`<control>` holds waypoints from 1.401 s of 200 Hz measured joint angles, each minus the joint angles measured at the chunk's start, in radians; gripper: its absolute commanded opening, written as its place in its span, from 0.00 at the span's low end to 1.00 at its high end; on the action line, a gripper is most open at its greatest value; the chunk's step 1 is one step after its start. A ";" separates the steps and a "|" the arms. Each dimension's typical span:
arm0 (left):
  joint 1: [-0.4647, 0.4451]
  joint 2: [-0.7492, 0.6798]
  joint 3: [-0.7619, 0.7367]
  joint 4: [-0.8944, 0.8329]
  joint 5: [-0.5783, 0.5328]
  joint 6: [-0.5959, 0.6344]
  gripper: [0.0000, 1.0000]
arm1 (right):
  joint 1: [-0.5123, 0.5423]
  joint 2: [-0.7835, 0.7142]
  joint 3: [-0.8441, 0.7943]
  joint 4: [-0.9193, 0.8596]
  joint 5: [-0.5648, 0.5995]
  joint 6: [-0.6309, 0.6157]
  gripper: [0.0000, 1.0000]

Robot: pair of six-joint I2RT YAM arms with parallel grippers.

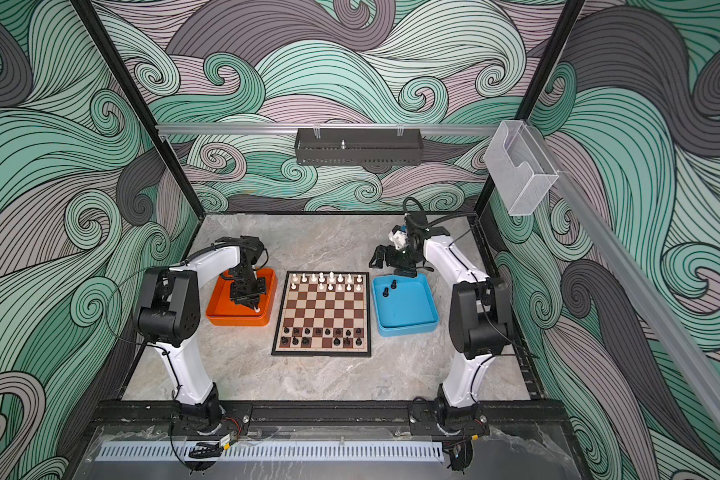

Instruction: Set up the chess pieces on the board

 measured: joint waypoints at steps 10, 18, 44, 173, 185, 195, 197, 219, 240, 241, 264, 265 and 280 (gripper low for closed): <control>-0.002 0.000 0.000 -0.002 -0.001 0.000 0.14 | 0.000 0.000 0.000 0.000 0.000 0.000 1.00; -0.003 0.000 0.001 -0.003 -0.001 0.000 0.14 | 0.000 0.000 0.000 0.000 0.000 0.000 0.99; -0.005 0.000 0.004 -0.003 -0.003 0.002 0.16 | 0.000 0.000 0.000 0.000 0.000 0.000 0.99; -0.012 0.000 0.004 0.008 -0.012 0.000 0.21 | 0.000 0.000 0.000 0.000 0.004 0.003 1.00; -0.014 0.000 0.004 0.009 -0.012 0.000 0.21 | 0.000 0.000 -0.001 0.000 0.005 0.003 1.00; -0.016 0.000 0.004 0.010 -0.012 -0.001 0.21 | 0.000 0.000 -0.001 0.000 0.005 0.003 1.00; -0.016 0.000 0.004 0.010 -0.012 -0.001 0.20 | 0.000 0.000 -0.001 0.000 0.006 0.003 1.00; -0.017 0.000 0.004 0.011 -0.012 -0.002 0.21 | 0.000 0.000 -0.001 0.000 0.007 0.003 1.00; -0.017 0.000 0.004 0.014 -0.012 -0.002 0.21 | 0.000 0.000 -0.001 0.000 0.007 0.003 1.00; -0.017 0.000 0.004 0.014 -0.012 -0.002 0.20 | 0.000 0.000 -0.001 0.000 0.007 0.003 1.00; -0.017 0.000 0.004 0.014 -0.012 -0.002 0.20 | 0.000 0.000 -0.001 0.000 0.008 0.003 1.00; -0.017 0.000 0.004 0.015 -0.012 -0.002 0.20 | 0.000 0.000 -0.001 0.000 0.008 0.003 1.00; -0.017 0.002 0.004 0.016 -0.012 -0.002 0.20 | 0.000 0.000 -0.001 0.000 0.008 0.003 0.99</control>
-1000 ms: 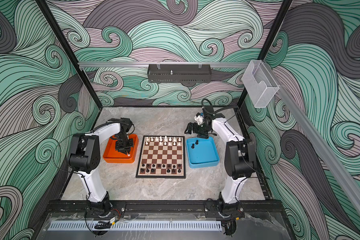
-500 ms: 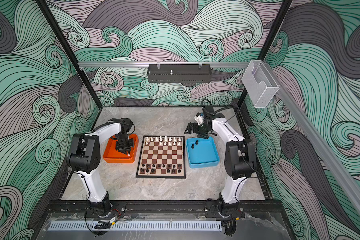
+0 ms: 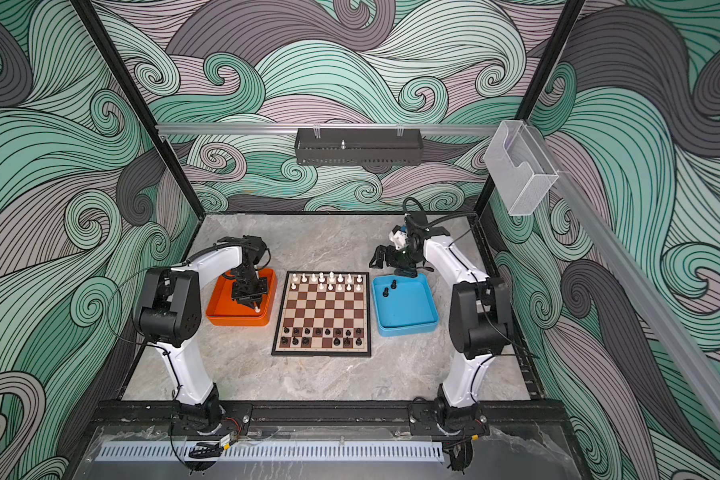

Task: Set up the chess pieces on the board
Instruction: 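Lift the white pawn out of the orange tray with the left gripper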

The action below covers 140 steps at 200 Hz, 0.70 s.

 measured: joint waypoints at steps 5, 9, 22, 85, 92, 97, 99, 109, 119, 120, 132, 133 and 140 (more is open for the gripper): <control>0.000 0.001 0.000 0.000 0.000 0.000 0.20 | 0.000 0.000 0.000 0.000 0.000 0.000 0.99; 0.000 0.001 0.000 0.000 0.000 0.000 0.20 | 0.000 0.000 0.000 0.000 0.000 0.000 1.00; 0.000 0.005 0.000 0.001 0.000 0.000 0.20 | 0.000 0.000 0.000 0.000 0.000 0.000 1.00; 0.000 0.020 0.000 0.010 0.000 0.000 0.17 | 0.000 0.000 0.000 0.000 0.001 0.000 1.00; 0.000 0.020 0.000 0.010 0.000 0.000 0.16 | 0.000 0.000 0.000 0.000 0.001 0.000 1.00; 0.000 0.019 0.000 0.010 0.000 0.000 0.16 | 0.000 0.000 0.000 0.000 0.001 0.000 1.00; 0.000 0.020 0.000 0.010 0.000 0.000 0.16 | 0.000 0.000 0.000 0.000 0.001 0.000 1.00; 0.000 0.020 0.000 0.010 0.000 0.000 0.15 | 0.000 0.000 0.000 0.000 0.001 0.000 1.00; 0.000 0.020 0.000 0.010 0.000 0.000 0.15 | 0.000 0.000 0.000 0.000 0.002 0.000 1.00; 0.000 0.020 0.000 0.010 0.000 0.000 0.14 | 0.000 0.000 0.000 0.000 0.002 0.000 1.00; 0.000 0.019 0.000 0.010 0.000 0.000 0.14 | 0.000 0.000 0.000 0.000 0.004 0.000 1.00; 0.000 0.019 0.000 0.010 0.000 0.000 0.14 | 0.000 0.000 0.000 0.000 0.004 0.000 1.00; 0.000 0.020 0.000 0.010 0.000 0.000 0.14 | 0.000 0.000 0.000 0.000 0.005 0.000 1.00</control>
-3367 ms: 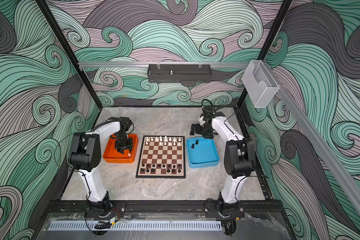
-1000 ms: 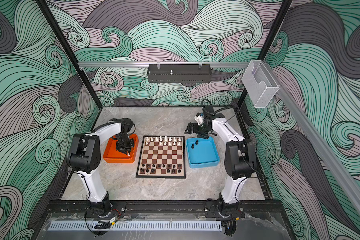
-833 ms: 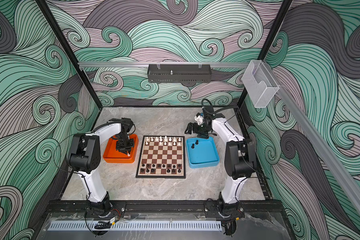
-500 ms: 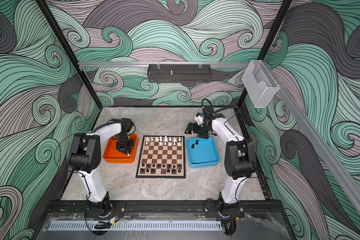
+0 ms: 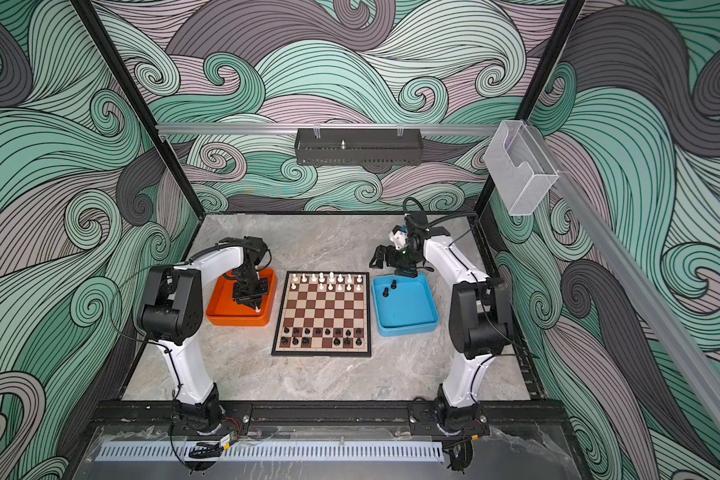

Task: Set up the chess pieces on the board
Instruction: 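Lift the white pawn out of the orange tray with the left gripper, then carry the white pawn over the board's far rows with the left gripper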

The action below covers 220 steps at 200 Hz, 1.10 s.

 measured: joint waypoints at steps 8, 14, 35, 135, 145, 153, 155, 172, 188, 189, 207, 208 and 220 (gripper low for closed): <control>0.000 0.000 0.000 0.000 0.000 0.000 0.14 | 0.000 0.000 0.000 0.000 0.001 0.000 1.00; 0.000 0.000 0.000 -0.001 0.000 0.000 0.14 | 0.000 0.000 0.000 0.000 0.002 0.000 1.00; 0.000 0.000 0.000 -0.004 -0.001 0.000 0.14 | 0.000 0.000 0.000 0.000 0.002 0.000 1.00; 0.000 -0.035 0.078 -0.075 -0.016 0.006 0.14 | 0.000 0.000 -0.003 0.000 0.003 0.000 0.99; 0.000 -0.036 0.089 -0.083 -0.016 0.007 0.14 | 0.000 0.000 -0.003 0.000 0.003 0.000 1.00; 0.000 -0.037 0.095 -0.089 -0.016 0.008 0.14 | 0.000 0.000 -0.003 0.000 0.003 0.000 1.00; 0.000 -0.038 0.097 -0.091 -0.017 0.008 0.14 | 0.000 0.000 -0.003 0.000 0.003 0.000 1.00; 0.000 -0.041 0.108 -0.104 -0.019 0.010 0.14 | 0.000 0.000 -0.003 0.000 0.003 0.000 1.00; 0.000 -0.046 0.114 -0.117 -0.023 0.014 0.14 | 0.000 0.000 -0.003 0.000 0.003 0.000 0.99; 0.000 -0.046 0.114 -0.118 -0.023 0.014 0.14 | 0.000 0.000 -0.003 0.000 0.003 0.000 1.00; 0.000 -0.048 0.134 -0.134 -0.024 0.018 0.14 | 0.000 0.000 -0.003 0.000 0.003 0.000 1.00; 0.000 -0.048 0.134 -0.135 -0.023 0.018 0.14 | 0.000 0.000 -0.003 0.000 0.003 0.000 1.00; 0.000 -0.048 0.150 -0.145 -0.024 0.023 0.15 | 0.000 0.000 -0.003 0.000 0.003 0.000 1.00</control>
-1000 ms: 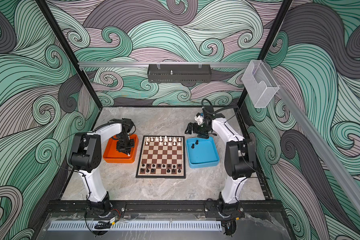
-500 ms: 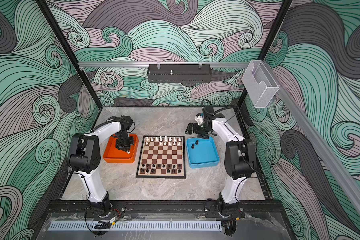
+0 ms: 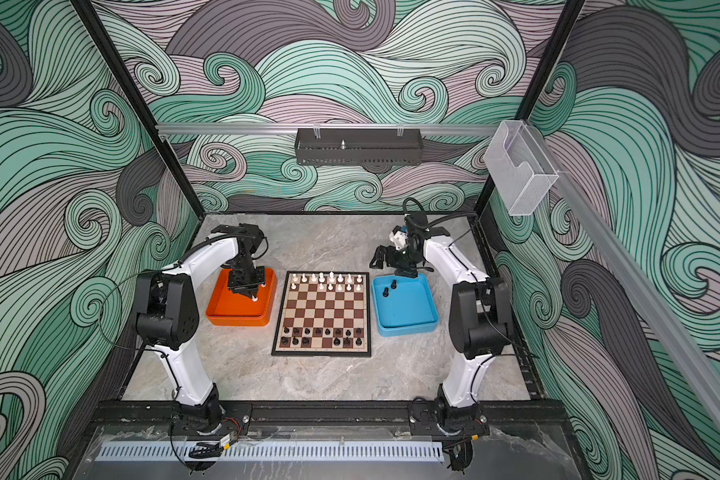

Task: Set up the chess pieces on the board
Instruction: 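Carry the white pawn over the board's far rows with the left gripper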

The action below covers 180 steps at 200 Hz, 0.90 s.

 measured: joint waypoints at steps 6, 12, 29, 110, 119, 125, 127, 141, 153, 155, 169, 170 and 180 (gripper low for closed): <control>-0.001 0.000 0.010 -0.006 -0.002 0.002 0.15 | 0.000 0.000 0.000 0.000 0.000 0.000 1.00; -0.002 0.000 0.020 -0.011 -0.004 0.004 0.15 | 0.000 0.000 0.000 0.000 0.000 0.000 1.00; -0.011 0.000 0.054 -0.031 -0.012 0.011 0.15 | 0.000 0.000 0.000 0.000 0.000 0.000 1.00; -0.146 0.024 0.233 -0.087 -0.009 0.019 0.15 | 0.000 -0.032 -0.002 0.000 0.005 0.000 1.00; -0.166 0.039 0.254 -0.087 -0.007 0.019 0.15 | 0.000 -0.036 -0.005 0.000 0.005 0.000 1.00; -0.177 0.050 0.267 -0.087 -0.006 0.019 0.15 | 0.000 -0.038 -0.008 0.000 0.006 0.000 1.00; -0.182 0.056 0.272 -0.087 -0.005 0.019 0.15 | 0.000 -0.039 -0.009 -0.001 0.007 0.000 1.00; -0.208 0.089 0.297 -0.087 -0.001 0.019 0.15 | 0.000 -0.045 -0.018 -0.001 0.010 0.000 1.00; -0.225 0.117 0.311 -0.087 0.002 0.019 0.15 | 0.000 -0.050 -0.024 -0.001 0.015 -0.001 1.00; -0.229 0.124 0.314 -0.087 0.003 0.019 0.15 | 0.000 -0.052 -0.025 -0.001 0.016 -0.001 1.00; -0.243 0.158 0.329 -0.086 0.010 0.020 0.15 | 0.000 -0.062 -0.035 -0.001 0.023 -0.001 1.00; -0.243 0.160 0.330 -0.086 0.010 0.019 0.15 | 0.000 -0.062 -0.035 -0.002 0.023 -0.001 1.00; -0.249 0.181 0.340 -0.084 0.014 0.020 0.15 | 0.000 -0.068 -0.039 -0.003 0.026 -0.002 1.00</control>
